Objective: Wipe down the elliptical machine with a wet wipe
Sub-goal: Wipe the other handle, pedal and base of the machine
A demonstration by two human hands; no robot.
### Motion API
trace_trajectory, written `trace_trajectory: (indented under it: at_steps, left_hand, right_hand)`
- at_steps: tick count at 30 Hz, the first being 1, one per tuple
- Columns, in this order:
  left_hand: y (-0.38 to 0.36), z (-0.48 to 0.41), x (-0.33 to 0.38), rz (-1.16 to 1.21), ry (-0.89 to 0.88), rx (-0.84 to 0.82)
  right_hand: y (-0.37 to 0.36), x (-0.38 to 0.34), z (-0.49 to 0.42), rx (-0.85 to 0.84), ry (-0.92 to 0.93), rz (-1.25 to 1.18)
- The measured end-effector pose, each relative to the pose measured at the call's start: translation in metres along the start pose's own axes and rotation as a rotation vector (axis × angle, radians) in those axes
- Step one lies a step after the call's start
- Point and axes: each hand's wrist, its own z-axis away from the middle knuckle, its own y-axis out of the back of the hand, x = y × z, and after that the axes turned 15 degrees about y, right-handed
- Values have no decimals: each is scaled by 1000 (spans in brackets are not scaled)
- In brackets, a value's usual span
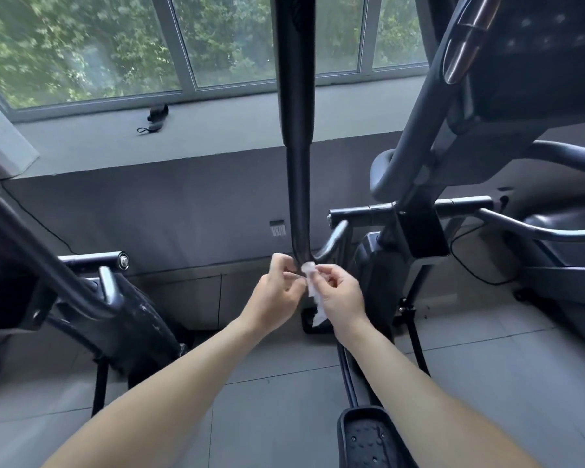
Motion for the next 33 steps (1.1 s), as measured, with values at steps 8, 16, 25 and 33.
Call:
trace_trajectory:
  at_steps: [8,16,25,33]
  left_hand:
    - [0,-17,20,121,-1,-13]
    - [-13,-34,6,55,-164,2]
    - [-20,-42,3,84,-85,-34]
    - [-18,-65,-13,-21,-105,-100]
  right_hand:
    - [-19,-37,-27,57,187,-25]
    - [-16,3,-37,-20,217,318]
    - [2,34,-63,-64,29,439]
    - [1,39,-46,91,136,208]
